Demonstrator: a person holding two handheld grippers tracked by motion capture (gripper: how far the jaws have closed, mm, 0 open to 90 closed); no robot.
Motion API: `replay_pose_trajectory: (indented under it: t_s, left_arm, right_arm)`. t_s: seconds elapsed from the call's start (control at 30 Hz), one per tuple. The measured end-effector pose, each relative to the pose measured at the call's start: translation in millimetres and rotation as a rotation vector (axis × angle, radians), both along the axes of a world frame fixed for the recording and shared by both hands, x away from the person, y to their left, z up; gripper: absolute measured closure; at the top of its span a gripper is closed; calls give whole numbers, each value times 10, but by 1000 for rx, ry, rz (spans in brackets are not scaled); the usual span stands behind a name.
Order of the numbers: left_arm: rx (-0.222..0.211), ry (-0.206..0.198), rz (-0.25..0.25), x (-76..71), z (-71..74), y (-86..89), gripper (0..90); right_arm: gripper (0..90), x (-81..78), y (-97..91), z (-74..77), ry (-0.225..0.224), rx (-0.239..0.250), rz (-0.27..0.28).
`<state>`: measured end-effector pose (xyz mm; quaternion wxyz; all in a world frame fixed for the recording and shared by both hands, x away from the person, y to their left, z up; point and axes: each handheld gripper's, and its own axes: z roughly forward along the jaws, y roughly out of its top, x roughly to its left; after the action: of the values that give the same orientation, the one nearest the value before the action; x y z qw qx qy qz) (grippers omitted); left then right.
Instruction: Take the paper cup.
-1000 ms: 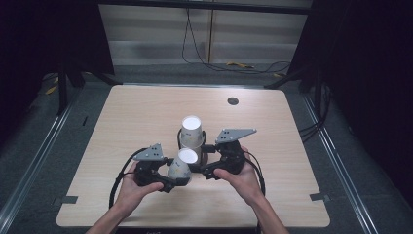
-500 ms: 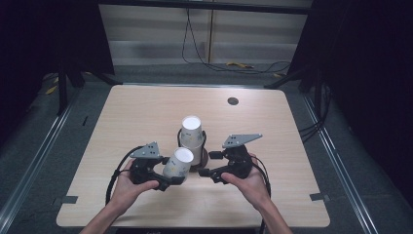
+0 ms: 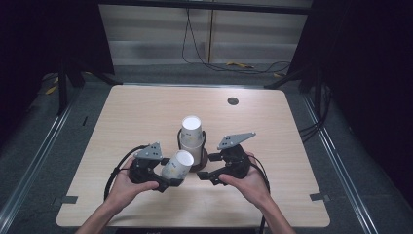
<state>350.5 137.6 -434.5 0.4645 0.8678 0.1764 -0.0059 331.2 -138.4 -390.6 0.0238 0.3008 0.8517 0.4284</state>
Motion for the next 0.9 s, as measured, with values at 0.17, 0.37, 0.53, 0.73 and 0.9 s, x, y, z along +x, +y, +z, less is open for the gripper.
replay_pose_trajectory:
  t_s: [0.17, 0.37, 0.53, 0.73, 0.9]
  left_arm:
    - [16, 2, -7, 9, 39, 6, 240]
    - [59, 5, -36, -4, 55, -20, 243]
    - [85, 10, -45, 8, 44, -28, 243]
    - [142, 10, -75, 15, 47, -89, 243]
    - [184, 14, -93, 0, 27, -145, 243]
  right_arm:
    - [148, 0, 30, -42, -2, -34, 9]
    - [167, 13, 54, -62, 6, -53, 20]
    - [209, 30, 62, -87, 38, -70, 49]
    - [221, 38, 92, -93, 48, -92, 73]
    - [243, 46, 111, -79, 62, -105, 102]
